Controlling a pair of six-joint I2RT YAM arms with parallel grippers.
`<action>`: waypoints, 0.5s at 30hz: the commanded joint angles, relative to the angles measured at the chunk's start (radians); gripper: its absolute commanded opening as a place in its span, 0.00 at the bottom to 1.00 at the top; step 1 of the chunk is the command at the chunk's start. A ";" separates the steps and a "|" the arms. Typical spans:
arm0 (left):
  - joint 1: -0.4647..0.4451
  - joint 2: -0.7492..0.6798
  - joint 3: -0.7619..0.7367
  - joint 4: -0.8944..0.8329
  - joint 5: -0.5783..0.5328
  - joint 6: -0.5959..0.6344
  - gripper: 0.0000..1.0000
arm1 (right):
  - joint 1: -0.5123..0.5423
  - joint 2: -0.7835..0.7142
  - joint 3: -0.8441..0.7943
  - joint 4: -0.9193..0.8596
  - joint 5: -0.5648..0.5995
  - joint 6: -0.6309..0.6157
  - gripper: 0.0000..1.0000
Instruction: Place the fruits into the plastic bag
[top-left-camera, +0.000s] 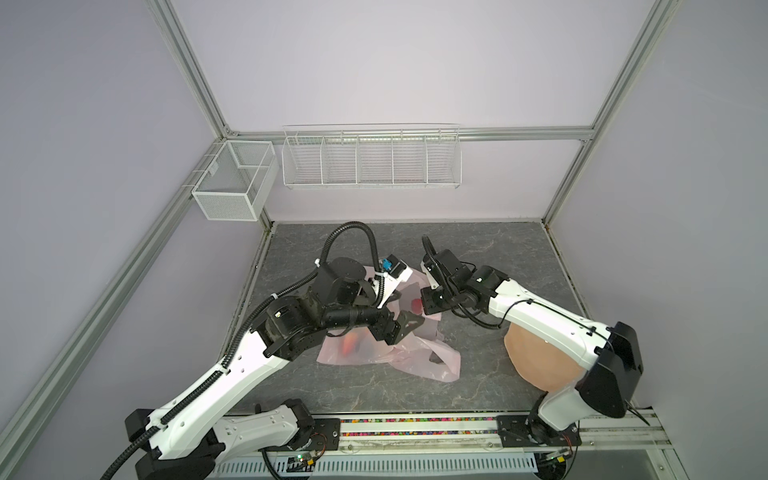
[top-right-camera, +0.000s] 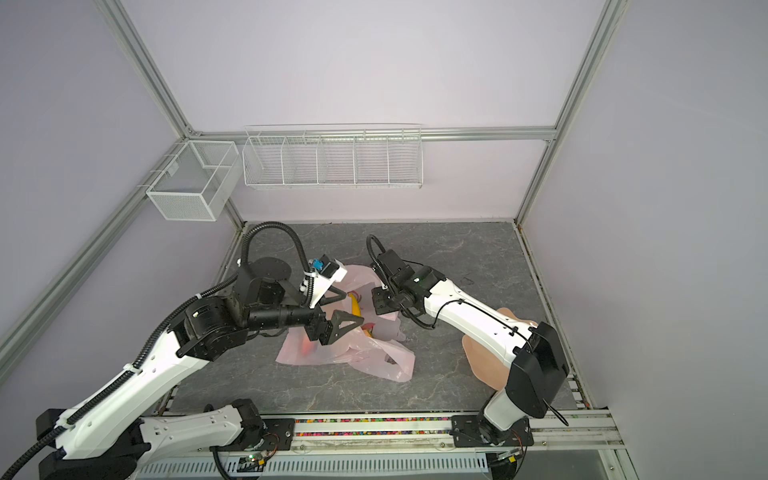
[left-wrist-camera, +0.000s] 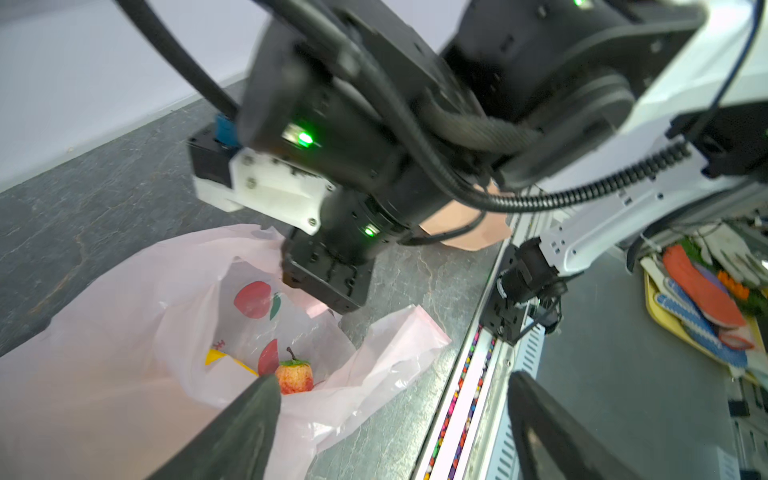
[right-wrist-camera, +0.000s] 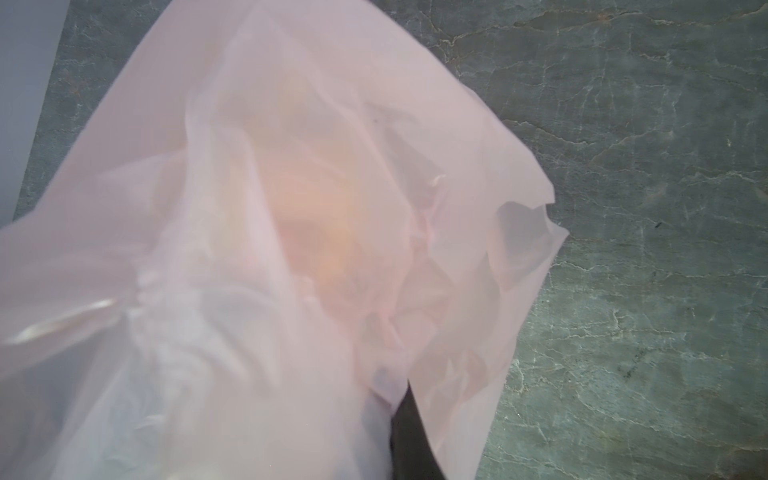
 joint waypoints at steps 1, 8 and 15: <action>-0.095 0.032 -0.028 -0.050 -0.105 0.117 0.86 | -0.015 0.011 0.035 -0.027 -0.041 -0.016 0.06; -0.247 0.176 0.005 -0.088 -0.203 0.222 0.86 | -0.036 0.033 0.057 -0.032 -0.088 -0.022 0.06; -0.305 0.340 0.071 -0.142 -0.254 0.310 0.84 | -0.059 0.043 0.064 -0.037 -0.119 -0.026 0.06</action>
